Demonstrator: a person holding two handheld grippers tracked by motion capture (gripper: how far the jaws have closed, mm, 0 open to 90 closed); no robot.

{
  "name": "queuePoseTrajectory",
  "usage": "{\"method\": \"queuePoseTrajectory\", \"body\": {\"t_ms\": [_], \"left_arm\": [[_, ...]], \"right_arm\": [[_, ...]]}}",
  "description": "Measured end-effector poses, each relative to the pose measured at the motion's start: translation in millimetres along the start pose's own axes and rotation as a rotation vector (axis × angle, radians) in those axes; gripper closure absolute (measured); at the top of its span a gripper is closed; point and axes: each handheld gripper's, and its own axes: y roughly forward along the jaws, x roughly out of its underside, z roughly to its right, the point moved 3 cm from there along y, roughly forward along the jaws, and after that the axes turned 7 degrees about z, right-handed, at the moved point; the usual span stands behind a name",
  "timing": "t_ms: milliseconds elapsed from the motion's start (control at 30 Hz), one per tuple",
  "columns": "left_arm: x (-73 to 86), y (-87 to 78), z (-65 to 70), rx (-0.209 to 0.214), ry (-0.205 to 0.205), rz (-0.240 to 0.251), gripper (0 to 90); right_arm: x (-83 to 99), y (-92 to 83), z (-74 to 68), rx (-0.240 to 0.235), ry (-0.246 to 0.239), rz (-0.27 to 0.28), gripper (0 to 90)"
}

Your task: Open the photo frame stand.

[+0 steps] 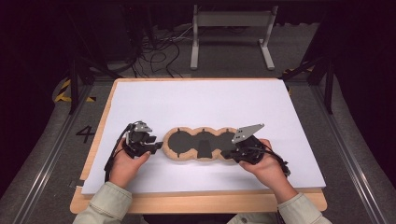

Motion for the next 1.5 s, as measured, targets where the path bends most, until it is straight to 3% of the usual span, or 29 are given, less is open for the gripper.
{"method": "queuePoseTrajectory", "body": {"t_ms": [433, 700, 967, 1233, 1500], "left_arm": [[-0.5, -3.5, -1.4, 0.003, -0.007, 0.026, 57.2], [1.3, -4.1, -2.6, 0.002, -0.016, 0.03, 54.2], [3.3, -3.9, -1.6, 0.001, -0.013, 0.028, 54.8], [3.5, -4.8, -3.2, 0.0, -0.013, 0.027, 54.8], [3.8, -3.4, -3.0, -0.011, -0.014, 0.03, 54.9]], "right_arm": [[8.9, 29.1, -8.1, -0.068, 0.02, -0.096, 90.0], [13.5, 45.5, -6.8, -0.048, 0.024, -0.111, 90.0], [11.3, 50.0, -1.6, -0.05, 0.064, -0.065, 90.0], [6.2, 44.7, -2.0, -0.035, 0.055, -0.019, 90.0], [-2.3, 36.8, 0.6, 0.002, 0.056, 0.086, 90.0]]}}
